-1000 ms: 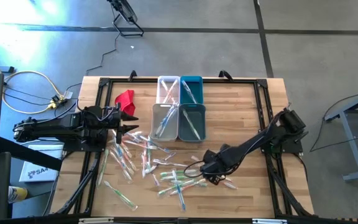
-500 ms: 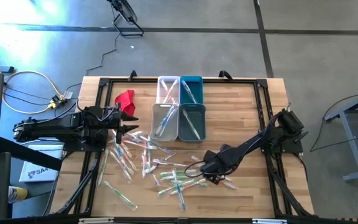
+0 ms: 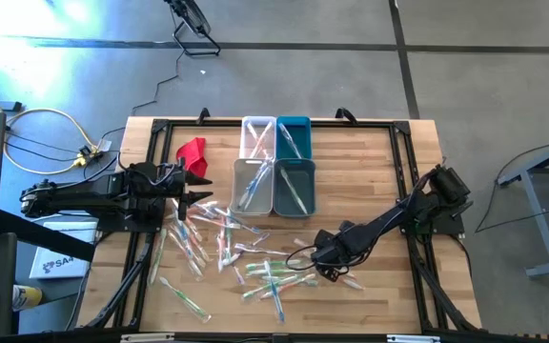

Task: Pick & Place Toothbrushes
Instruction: Put the orange toothbrush into the transparent bin

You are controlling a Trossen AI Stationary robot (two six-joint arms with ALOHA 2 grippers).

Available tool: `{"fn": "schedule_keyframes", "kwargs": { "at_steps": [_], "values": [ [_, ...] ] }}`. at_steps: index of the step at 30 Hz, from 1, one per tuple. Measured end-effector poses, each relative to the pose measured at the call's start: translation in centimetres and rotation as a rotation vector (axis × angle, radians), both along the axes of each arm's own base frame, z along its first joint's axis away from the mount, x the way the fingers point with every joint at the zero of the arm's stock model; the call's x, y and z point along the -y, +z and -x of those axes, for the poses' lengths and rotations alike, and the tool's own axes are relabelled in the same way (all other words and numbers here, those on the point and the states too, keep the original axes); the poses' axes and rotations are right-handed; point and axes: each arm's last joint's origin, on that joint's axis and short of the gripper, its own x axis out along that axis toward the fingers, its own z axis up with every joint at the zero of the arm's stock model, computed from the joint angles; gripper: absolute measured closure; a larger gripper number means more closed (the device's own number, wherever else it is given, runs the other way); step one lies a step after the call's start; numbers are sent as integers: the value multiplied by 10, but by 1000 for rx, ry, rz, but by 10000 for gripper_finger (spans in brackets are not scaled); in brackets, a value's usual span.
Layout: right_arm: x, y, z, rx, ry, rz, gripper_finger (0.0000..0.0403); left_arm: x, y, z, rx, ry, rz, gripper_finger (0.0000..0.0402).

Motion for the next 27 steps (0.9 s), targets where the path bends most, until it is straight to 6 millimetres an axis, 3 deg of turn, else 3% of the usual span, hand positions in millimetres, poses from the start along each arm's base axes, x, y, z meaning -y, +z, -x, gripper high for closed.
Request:
{"fn": "schedule_keyframes", "kwargs": {
  "at_steps": [8, 20, 27],
  "values": [
    [0, -1, 0, -2, 0, 2, 291, 0, 0, 0, 0, 0, 0, 239],
    [0, -1, 1, -15, -1, -7, 379, 0, 0, 0, 0, 0, 0, 239],
    [0, -1, 1, -17, -25, -26, 376, 0, 0, 0, 0, 0, 0, 239]
  ]
}}
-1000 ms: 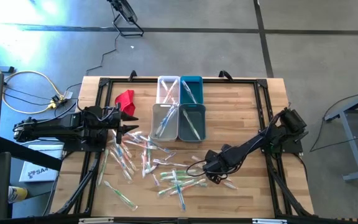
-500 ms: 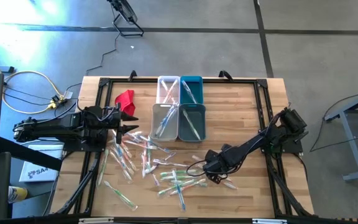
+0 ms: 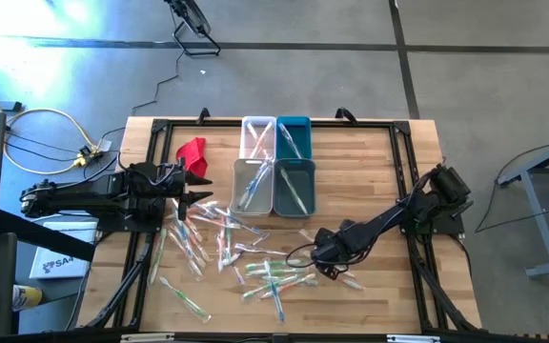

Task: Pick & Place Toothbrushes
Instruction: Put the orange toothbrush into the transparent bin

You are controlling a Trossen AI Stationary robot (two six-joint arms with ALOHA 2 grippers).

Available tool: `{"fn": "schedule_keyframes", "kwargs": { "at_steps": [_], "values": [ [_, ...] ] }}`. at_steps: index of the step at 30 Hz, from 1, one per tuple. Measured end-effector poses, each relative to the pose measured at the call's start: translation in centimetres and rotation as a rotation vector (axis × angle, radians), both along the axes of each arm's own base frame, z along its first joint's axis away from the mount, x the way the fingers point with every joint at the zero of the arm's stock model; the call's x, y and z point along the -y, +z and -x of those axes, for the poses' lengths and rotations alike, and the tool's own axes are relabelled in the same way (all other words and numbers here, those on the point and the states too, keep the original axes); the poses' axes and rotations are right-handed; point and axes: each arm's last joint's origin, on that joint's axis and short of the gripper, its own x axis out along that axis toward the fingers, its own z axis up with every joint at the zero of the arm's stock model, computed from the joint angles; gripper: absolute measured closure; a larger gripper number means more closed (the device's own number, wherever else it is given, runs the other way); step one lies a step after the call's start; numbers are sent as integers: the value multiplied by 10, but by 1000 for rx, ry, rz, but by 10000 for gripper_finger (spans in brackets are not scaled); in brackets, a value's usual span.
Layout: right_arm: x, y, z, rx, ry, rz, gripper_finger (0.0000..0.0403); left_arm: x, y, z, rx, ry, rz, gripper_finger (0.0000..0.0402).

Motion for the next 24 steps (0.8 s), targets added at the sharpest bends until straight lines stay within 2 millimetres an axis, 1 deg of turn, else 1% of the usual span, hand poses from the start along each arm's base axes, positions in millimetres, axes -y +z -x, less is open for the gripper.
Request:
{"fn": "schedule_keyframes", "kwargs": {
  "at_steps": [7, 12, 24],
  "values": [
    [2, 15, 3, 42, -12, -33, 382, 0, 0, 0, 0, 0, 0, 239],
    [6, 36, 5, 106, -41, -61, 382, 0, 0, 0, -1, 0, 0, 239],
    [20, 84, 17, 306, -99, -22, 383, 0, 0, 0, -2, 0, 0, 239]
  ]
}}
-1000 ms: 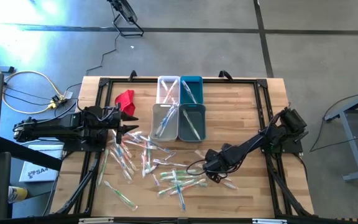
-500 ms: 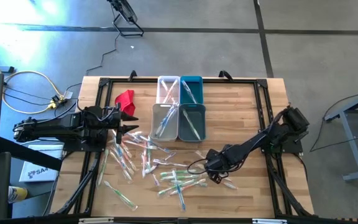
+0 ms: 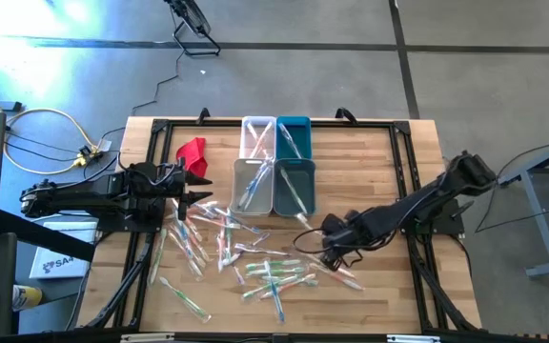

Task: Pick & Place Toothbrushes
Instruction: Put the orange toothbrush into the transparent bin

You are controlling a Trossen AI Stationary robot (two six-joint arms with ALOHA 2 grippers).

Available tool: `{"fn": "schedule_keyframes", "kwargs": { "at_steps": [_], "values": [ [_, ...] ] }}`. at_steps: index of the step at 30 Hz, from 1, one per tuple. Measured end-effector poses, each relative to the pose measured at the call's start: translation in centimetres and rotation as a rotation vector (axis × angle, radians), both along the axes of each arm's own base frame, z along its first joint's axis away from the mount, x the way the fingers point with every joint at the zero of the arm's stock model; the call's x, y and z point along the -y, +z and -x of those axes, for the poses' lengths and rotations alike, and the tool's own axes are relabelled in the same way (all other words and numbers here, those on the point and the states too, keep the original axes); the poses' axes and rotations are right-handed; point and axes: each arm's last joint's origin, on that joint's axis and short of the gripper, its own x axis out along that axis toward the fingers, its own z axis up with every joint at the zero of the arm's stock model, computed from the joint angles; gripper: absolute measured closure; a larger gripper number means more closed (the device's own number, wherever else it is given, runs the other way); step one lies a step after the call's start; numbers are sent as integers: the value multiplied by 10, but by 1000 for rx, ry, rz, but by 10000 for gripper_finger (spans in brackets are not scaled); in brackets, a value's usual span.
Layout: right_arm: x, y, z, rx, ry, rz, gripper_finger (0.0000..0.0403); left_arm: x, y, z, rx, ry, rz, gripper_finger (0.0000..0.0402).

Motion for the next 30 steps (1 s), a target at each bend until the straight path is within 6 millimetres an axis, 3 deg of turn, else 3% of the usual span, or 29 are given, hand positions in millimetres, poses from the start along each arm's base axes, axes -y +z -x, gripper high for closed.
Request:
{"fn": "schedule_keyframes", "kwargs": {
  "at_steps": [14, 30],
  "values": [
    [17, 52, 22, 261, -49, 113, 383, 0, 0, 0, 0, 0, 0, 239],
    [34, 77, 34, 378, -2, 287, 384, 0, 0, 0, 0, 0, 0, 239]
  ]
}}
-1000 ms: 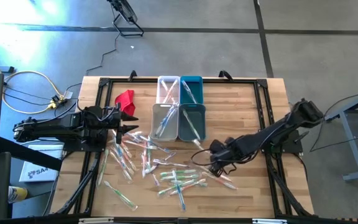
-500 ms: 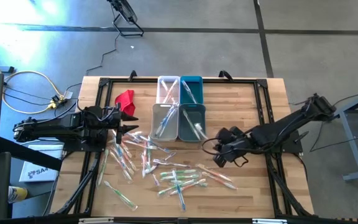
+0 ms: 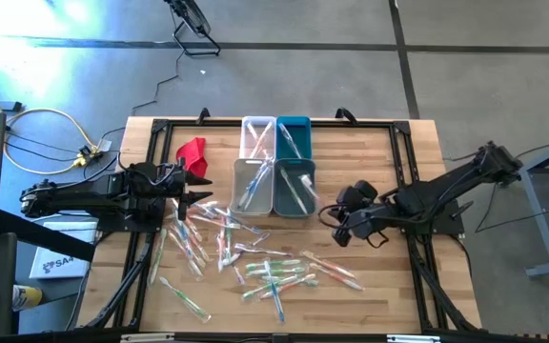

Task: Pick & Place Toothbrushes
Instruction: Put the orange toothbrush into the transparent bin

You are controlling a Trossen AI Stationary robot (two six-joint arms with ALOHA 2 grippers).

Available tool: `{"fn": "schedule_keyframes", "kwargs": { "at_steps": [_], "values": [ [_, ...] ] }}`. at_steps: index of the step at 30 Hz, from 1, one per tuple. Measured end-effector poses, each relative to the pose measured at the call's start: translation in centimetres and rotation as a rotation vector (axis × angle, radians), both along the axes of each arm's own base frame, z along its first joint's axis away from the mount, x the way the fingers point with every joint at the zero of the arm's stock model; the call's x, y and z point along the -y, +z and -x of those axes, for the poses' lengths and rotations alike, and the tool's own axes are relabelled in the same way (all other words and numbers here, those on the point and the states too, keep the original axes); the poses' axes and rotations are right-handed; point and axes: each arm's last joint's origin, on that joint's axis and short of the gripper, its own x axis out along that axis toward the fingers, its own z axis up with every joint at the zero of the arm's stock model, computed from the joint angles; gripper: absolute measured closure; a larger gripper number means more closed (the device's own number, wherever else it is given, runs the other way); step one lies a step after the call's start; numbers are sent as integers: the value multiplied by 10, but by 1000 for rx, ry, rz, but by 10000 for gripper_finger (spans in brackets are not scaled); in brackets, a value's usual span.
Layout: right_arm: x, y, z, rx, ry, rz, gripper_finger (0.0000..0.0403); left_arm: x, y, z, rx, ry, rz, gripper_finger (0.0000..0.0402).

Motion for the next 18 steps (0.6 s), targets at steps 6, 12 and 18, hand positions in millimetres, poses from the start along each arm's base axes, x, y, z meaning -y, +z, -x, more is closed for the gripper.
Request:
{"fn": "schedule_keyframes", "kwargs": {
  "at_steps": [6, 12, 18],
  "values": [
    [2, 5, -2, 38, 26, 19, 384, 0, 0, 0, 0, 0, 0, 239],
    [-6, 0, -6, 25, 65, 8, 384, 0, 0, 0, 3, 0, 0, 239],
    [-19, -11, -13, -4, 90, 8, 384, 0, 0, 0, 5, 1, 3, 239]
  ]
}}
